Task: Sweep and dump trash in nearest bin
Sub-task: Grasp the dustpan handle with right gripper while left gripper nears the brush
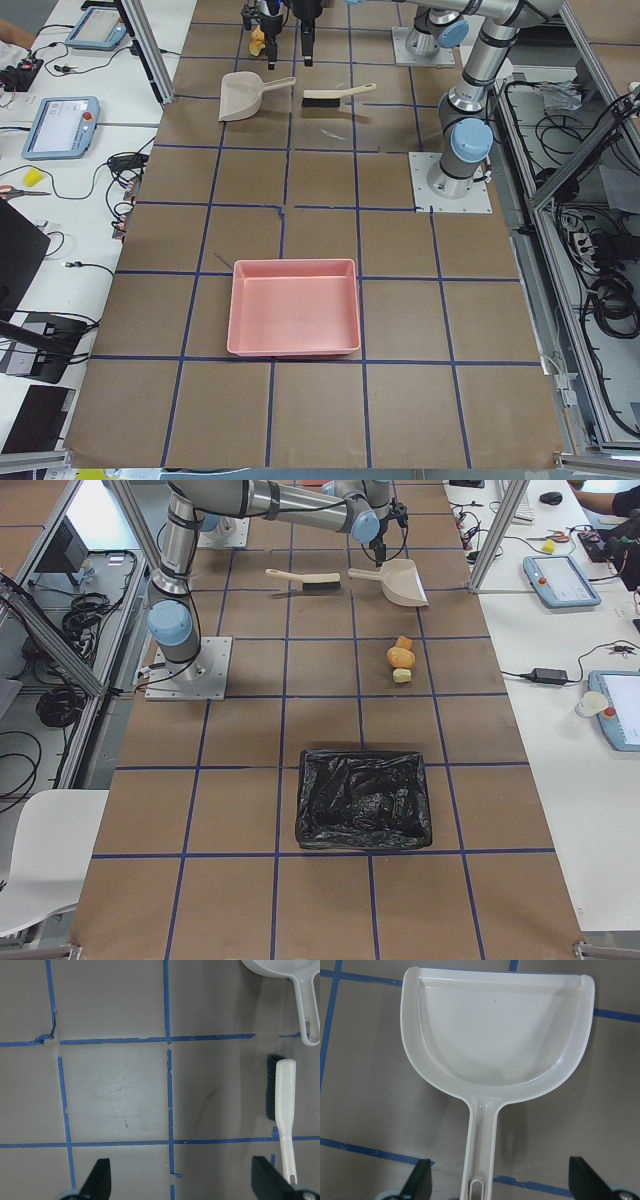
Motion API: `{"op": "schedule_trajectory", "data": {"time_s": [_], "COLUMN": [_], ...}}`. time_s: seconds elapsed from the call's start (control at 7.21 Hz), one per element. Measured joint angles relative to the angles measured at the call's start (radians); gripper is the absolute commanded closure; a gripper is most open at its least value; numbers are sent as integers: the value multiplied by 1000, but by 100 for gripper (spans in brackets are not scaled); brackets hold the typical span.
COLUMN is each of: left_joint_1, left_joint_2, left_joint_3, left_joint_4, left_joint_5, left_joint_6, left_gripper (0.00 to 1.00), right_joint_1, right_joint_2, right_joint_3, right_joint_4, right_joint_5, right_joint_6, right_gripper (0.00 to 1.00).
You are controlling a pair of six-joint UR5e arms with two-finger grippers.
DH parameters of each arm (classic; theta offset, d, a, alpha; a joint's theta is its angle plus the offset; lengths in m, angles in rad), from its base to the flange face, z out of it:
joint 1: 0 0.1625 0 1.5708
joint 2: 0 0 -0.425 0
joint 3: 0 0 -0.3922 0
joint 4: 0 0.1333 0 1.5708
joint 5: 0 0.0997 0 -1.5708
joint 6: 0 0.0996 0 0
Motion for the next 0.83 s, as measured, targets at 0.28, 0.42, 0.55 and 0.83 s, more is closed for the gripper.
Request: {"op": "schedule_trajectory", "data": {"time_s": [0.28, 0.42, 0.55, 0.83], "left_joint_1": [0, -1, -1, -1], "left_joint_2": [1, 1, 1, 2], "left_joint_3": [1, -2, -4, -7], "left_joint_4": [0, 0, 0, 0], "left_joint_5": [1, 2, 4, 4], "left_joint_6": [0, 0, 0, 1], "left_gripper": [0, 0, 0, 0], "right_joint_1": [15, 20, 23, 26], "right_joint_2": [2, 6, 8, 10], "right_joint_3": [125, 163, 179, 189], "right_joint_4": [-194, -262, -286, -294], "right_joint_5": [-1, -2, -2, -2], "right_joint_6": [28, 39, 43, 44], "right_gripper": [11, 11, 20, 24]}}
